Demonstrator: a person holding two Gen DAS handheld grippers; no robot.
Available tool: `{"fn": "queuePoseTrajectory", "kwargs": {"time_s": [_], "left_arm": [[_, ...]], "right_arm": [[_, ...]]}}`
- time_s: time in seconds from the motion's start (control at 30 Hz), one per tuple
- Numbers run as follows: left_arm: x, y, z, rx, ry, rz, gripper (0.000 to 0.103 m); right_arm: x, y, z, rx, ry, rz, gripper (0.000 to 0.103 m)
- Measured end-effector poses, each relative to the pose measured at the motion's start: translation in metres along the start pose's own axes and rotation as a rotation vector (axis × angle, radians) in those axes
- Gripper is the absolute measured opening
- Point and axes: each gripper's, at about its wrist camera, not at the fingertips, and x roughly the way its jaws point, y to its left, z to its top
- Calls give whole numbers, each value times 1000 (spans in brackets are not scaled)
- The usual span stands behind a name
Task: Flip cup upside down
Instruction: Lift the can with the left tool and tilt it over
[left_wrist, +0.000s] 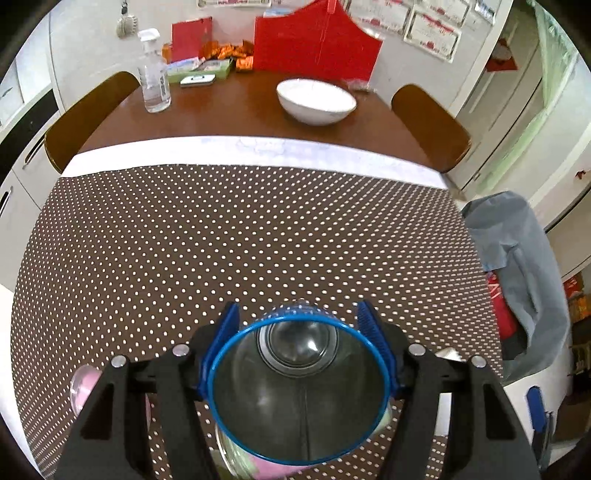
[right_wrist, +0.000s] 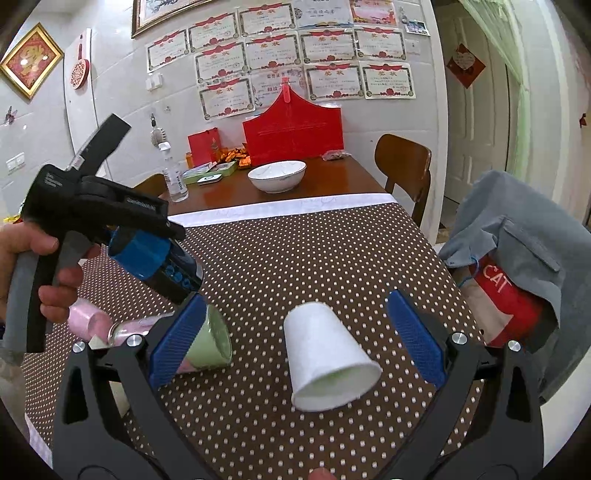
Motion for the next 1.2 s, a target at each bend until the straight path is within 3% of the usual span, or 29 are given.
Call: {"fn": "queuePoseTrajectory", "kwargs": {"time_s": [0.17,0.37,0.47,0.67,0.9,1.1,1.2], "left_arm": [[-44,-10,-13,30,-124,4,65],[-74,-39,-67,86,-176,-20,65],[-76,-50,-104,119,-213,23,65],[-67,-51,-172,113,-229,21,65],[-70,-50,-236,133,-302,60,65],[-80,-52,-224,127,-308,22,65],[-86,-58,-206,146,-374,35,65]], "right_arm": [[-22,-3,-3,14,-26,4,97],[-52,-11,-17,36,-30,17,97],[-65,-11,-30,29,-21,19,97],[-76,-8,-58,20,28,48,97],[-82,0,-80,-14,63,82,97],[-84,1,-85,-20,66,95,97],[-81,1,-85,-20,67,101,97]]}}
